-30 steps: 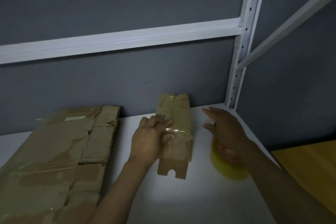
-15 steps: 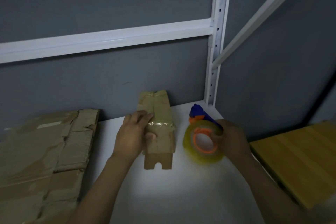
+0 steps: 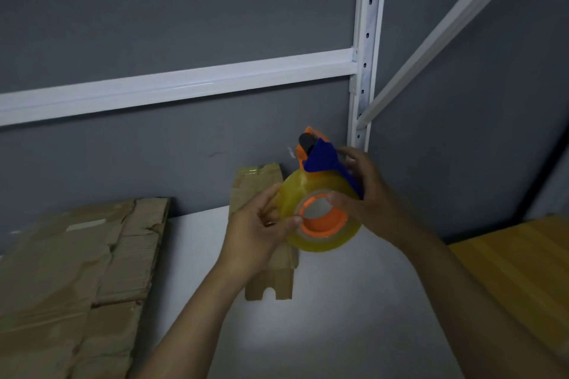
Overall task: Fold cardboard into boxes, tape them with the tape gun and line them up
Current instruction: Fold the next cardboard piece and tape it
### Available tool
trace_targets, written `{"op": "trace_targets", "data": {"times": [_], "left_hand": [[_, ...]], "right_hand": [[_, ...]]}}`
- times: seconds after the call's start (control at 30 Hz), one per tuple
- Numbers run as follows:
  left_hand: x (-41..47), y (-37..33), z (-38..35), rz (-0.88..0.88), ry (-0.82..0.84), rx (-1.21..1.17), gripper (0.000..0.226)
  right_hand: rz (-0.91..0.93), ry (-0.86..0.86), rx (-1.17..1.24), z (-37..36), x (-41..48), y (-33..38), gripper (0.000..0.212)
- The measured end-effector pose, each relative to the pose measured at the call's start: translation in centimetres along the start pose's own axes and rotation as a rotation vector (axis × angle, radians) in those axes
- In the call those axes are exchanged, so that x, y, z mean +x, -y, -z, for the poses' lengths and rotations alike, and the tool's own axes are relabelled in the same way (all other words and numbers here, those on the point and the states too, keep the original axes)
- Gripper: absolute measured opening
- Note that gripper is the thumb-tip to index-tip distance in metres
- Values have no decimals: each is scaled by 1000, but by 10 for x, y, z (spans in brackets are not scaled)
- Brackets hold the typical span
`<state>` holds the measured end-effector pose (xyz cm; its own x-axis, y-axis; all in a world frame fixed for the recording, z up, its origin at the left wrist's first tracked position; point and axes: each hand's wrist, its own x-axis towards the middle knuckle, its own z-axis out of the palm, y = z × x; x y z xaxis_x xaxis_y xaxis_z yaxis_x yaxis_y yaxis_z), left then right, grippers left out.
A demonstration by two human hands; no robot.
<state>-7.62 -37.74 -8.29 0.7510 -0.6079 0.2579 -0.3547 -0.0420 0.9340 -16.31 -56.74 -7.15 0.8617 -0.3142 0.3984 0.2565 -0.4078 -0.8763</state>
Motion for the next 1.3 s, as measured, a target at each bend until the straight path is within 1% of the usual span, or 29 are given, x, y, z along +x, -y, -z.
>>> {"op": "trace_targets", "data": {"times": [0.07,0.1,0.13,0.17,0.2,0.23,0.27,0.3,0.37,0.43,0.53,0.63,0.73,0.83,0.93,1.0,1.17,1.3], "left_hand": [[-2,1,1,26,41,-64,63],[-3,-3,2,29,53,-72,59],[-3,-6,4,27,36,-57,50],[-3,-12,6,36,-20,-36,41],[-1,-16,9,62,-90,-47,40],[2,-20,11,115,-150,-100,45],[8,-24,13,183,-176,-162,50],[12,-28,14,242,-171,-219,48],[17,-33,14,305,-141,-290,32],[21,-33,16,324,-163,-332,27],[24,-27,22,331,-185,-326,25],[23,-25,26,374,-195,-315,22],[24,-18,40,397,-275,-311,19],[22,-6,55,392,-325,-246,21],[17,7,61,412,-368,-193,12],[15,16,64,441,-394,-174,9],[12,37,65,522,-430,-145,20],[12,46,67,532,-474,-133,22]], "right_hand": [[35,55,15,-2,4,4,61],[55,52,14,-3,6,4,62],[72,49,7,-4,7,5,64],[85,47,-13,-4,7,4,66],[94,48,-42,-5,7,5,66],[103,53,-77,-5,7,5,65],[109,63,-111,-5,8,5,66],[113,75,-139,-5,8,5,68],[117,103,-197,-6,10,5,69],[133,110,-274,-6,11,3,68],[177,116,-391,-1,11,0,67],[187,181,-560,4,15,6,71],[172,246,-714,11,19,12,69],[154,279,-878,16,21,12,67],[129,345,-913,11,25,12,68],[114,392,-909,5,27,11,68],[102,453,-985,-5,32,9,73],[120,490,-1035,-17,32,7,74]]}}
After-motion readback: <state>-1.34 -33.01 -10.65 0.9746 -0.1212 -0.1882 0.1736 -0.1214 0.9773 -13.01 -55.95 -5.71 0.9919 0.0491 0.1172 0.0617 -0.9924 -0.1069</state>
